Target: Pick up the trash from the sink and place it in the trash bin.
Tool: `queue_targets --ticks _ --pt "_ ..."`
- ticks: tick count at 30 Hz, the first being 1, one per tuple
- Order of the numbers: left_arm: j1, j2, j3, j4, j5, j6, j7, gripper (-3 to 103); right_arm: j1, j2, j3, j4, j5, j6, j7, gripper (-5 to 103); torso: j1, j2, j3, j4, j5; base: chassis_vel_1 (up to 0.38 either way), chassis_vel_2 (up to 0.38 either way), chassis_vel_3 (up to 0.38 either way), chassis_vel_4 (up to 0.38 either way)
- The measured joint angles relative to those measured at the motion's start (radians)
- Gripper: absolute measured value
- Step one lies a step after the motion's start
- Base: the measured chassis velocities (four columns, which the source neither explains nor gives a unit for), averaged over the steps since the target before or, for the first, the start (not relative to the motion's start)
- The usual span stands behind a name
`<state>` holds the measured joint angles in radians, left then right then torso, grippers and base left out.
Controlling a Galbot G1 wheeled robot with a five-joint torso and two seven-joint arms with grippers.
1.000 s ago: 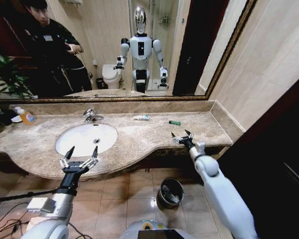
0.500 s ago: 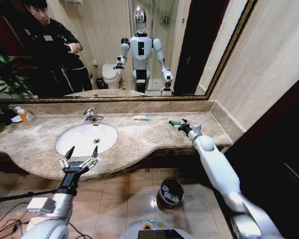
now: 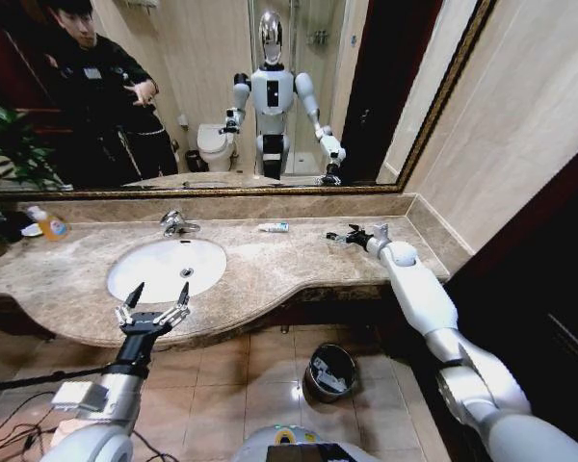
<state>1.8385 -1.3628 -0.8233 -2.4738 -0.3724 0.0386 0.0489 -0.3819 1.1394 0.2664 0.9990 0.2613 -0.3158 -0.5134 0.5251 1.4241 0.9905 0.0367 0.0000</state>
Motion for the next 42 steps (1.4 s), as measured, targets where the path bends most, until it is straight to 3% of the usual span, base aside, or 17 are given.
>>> queue_targets --ticks 7,19,20,22,25,27,31,33,36,40,42 --pt "0.0 0.0 0.0 0.0 0.0 0.0 0.0 100 0.036 0.021 -0.027 -0.05 0.051 -0.036 -0.003 100 0.0 0.0 0.0 0.0002 0.0 0.0 0.0 0.0 0.0" --pt "0.0 0.0 0.0 0.0 0.0 0.0 0.0 100 0.032 0.028 -0.028 -0.083 0.049 -0.03 0.008 99 0.0 0.0 0.0 0.0001 0.0 0.0 0.0 0.0 0.0" --pt "0.0 0.0 0.0 0.0 0.0 0.0 0.0 100 0.028 0.026 -0.028 -0.081 0.049 -0.028 0.009 90 0.0 0.0 0.0 0.0001 0.0 0.0 0.0 0.0 0.0" --pt "0.0 0.0 0.0 0.0 0.0 0.0 0.0 100 0.024 0.024 -0.027 -0.078 0.049 -0.026 0.008 85 0.0 0.0 0.0 0.0 0.0 0.0 0.0 0.0 0.0" --pt "0.0 0.0 0.0 0.0 0.0 0.0 0.0 100 0.012 0.023 -0.021 -0.064 0.048 -0.026 0.0 68 0.0 0.0 0.0 0.0001 -0.0001 0.0 0.0 0.0 0.0" --pt "0.0 0.0 0.0 0.0 0.0 0.0 0.0 100 0.01 0.024 -0.021 -0.062 0.048 -0.026 0.001 68 0.0 0.0 0.0 0.0001 -0.0002 0.0 0.0 0.0 0.0" --pt "0.0 0.0 0.0 0.0 0.0 0.0 0.0 100 -0.002 0.03 -0.018 -0.046 0.046 -0.025 0.013 47 0.0 0.0 0.0 0.0001 -0.0001 0.0 0.0 0.0 0.0" --pt "0.0 0.0 0.0 0.0 0.0 0.0 0.0 100 -0.005 0.032 -0.018 -0.042 0.046 -0.025 0.017 47 0.0 0.0 0.0 0.0001 -0.0001 0.0 0.0 0.0 0.0" --pt "0.0 0.0 0.0 0.0 0.0 0.0 0.0 100 -0.015 0.036 -0.015 -0.029 0.044 -0.025 0.035 30 0.0 0.0 0.0 0.0001 -0.0001 0.0 0.0 0.0 0.0" --pt "0.0 0.0 0.0 0.0 0.0 0.0 0.0 100 -0.022 0.037 -0.012 -0.018 0.045 -0.025 0.045 20 0.0 0.0 0.0 0.0001 0.0 0.0 0.0 0.0 0.0" --pt "0.0 0.0 0.0 0.0 0.0 0.0 0.0 100 -0.033 0.035 -0.009 0.001 0.049 -0.025 0.058 9 0.0 0.0 0.0 0.0001 -0.0001 0.0 0.0 0.0 0.0"
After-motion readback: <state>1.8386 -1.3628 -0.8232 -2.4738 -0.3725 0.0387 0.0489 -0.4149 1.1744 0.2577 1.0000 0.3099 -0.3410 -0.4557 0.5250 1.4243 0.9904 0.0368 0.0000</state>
